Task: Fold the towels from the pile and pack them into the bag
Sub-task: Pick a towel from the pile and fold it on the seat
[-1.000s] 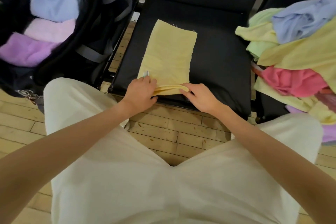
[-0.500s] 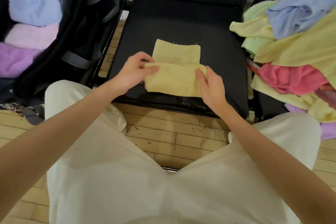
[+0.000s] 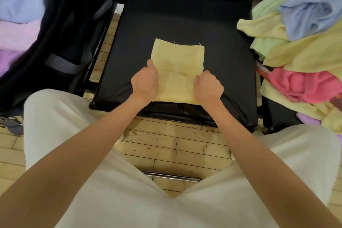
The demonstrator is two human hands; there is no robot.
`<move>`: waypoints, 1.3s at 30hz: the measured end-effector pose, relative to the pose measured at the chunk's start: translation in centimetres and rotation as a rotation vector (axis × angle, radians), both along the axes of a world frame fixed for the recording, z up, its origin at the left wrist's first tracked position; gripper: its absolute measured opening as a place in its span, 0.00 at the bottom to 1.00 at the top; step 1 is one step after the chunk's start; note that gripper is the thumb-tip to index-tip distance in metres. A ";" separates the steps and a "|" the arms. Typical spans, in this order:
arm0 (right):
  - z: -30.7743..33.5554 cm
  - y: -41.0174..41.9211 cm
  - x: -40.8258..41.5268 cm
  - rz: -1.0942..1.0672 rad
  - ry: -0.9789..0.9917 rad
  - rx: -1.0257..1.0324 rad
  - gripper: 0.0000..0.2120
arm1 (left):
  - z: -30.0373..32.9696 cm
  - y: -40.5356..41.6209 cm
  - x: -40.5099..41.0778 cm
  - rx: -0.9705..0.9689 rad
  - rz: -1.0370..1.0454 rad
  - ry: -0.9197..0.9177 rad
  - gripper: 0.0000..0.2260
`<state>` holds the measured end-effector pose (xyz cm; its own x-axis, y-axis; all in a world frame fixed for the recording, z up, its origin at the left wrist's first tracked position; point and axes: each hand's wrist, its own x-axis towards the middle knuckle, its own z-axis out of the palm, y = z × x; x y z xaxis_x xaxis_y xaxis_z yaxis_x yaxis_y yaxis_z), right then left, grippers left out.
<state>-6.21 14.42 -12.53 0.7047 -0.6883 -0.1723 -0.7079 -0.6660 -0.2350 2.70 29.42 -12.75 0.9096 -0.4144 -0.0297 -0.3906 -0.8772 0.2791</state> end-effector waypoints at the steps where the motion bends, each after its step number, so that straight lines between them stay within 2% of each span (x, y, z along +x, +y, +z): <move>1: 0.0 0.0 0.2 -0.017 0.015 0.002 0.08 | 0.0 0.0 0.1 -0.006 0.004 -0.008 0.07; 5: 0.8 -0.3 0.2 -0.021 -0.057 0.049 0.12 | 0.5 1.1 0.7 -0.129 -0.053 -0.031 0.11; 9: 2.5 -0.9 -1.3 0.280 -0.222 0.135 0.18 | 2.3 3.4 0.5 -0.222 -0.344 -0.008 0.15; 11: 3.5 -1.0 -2.4 0.474 -0.106 0.219 0.21 | 3.2 4.3 -0.1 -0.183 -0.523 0.049 0.17; 13: 3.9 -1.2 -3.5 0.596 0.069 0.303 0.20 | 3.7 4.9 -0.5 -0.032 -0.626 0.155 0.21; 16: 3.6 -1.5 -4.3 0.672 0.147 0.312 0.18 | 3.6 5.5 -0.8 0.095 -0.659 0.220 0.24; 19: 3.1 -1.7 -4.5 0.698 0.113 0.246 0.18 | 3.6 5.5 -0.8 0.062 -0.633 0.221 0.23; 22: 3.1 -2.2 -4.2 0.698 0.072 0.172 0.12 | 3.8 5.1 -0.4 -0.004 -0.564 0.245 0.18; 24: 3.6 -2.7 -3.9 0.639 0.035 0.211 0.09 | 4.3 4.7 0.2 -0.071 -0.523 0.265 0.13; 26: 4.2 -3.4 -3.6 0.515 -0.059 0.341 0.10 | 5.1 4.3 0.9 -0.159 -0.462 0.283 0.09; 30: 4.2 -4.3 -2.3 0.224 -0.313 0.552 0.04 | 5.8 2.9 2.2 -0.374 -0.302 0.329 0.11; 33: 3.3 -4.5 -0.2 -0.019 -0.423 0.640 0.12 | 5.3 0.9 3.6 -0.498 -0.075 0.386 0.15; 36: 2.4 -4.5 2.0 -0.202 -0.481 0.732 0.15 | 4.5 -1.2 5.1 -0.666 0.205 0.524 0.17; 39: 1.8 -4.7 3.5 -0.332 -0.546 0.784 0.16 | 3.6 -2.4 5.9 -0.739 0.319 0.585 0.18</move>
